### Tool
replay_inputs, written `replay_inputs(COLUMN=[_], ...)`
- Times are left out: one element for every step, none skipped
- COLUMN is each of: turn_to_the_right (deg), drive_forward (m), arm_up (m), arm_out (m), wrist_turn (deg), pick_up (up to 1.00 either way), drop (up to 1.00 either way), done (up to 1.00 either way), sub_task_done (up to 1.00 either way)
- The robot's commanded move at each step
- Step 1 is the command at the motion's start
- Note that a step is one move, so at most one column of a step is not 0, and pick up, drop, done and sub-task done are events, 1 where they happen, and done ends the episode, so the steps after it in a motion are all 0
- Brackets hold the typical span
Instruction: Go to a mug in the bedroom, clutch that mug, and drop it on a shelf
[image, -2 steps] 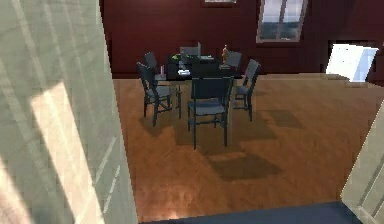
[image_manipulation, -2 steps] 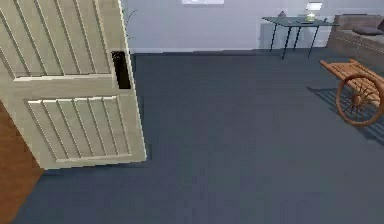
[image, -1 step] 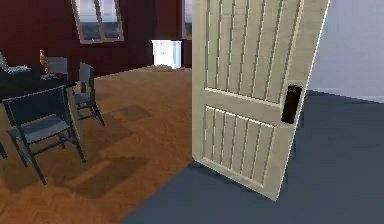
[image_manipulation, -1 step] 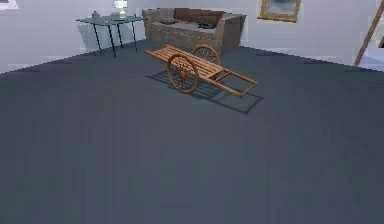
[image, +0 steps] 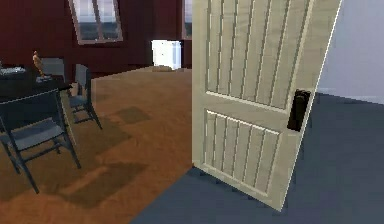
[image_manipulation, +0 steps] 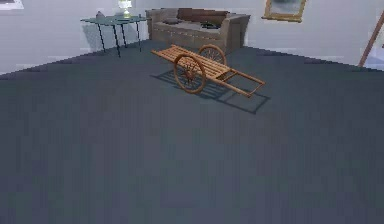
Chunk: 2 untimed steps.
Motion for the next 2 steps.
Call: replay_inputs(turn_to_the_right=[-45.0,-3.0], drive_forward=[0.00,0.00], arm_up=[0.00,0.00], arm_out=[0.00,0.00], wrist_turn=[0.0,0.0], pick_up=[0.00,0.00], drop=[0.00,0.00], done=[0.00,0.00], sub_task_done=[0.00,0.00])
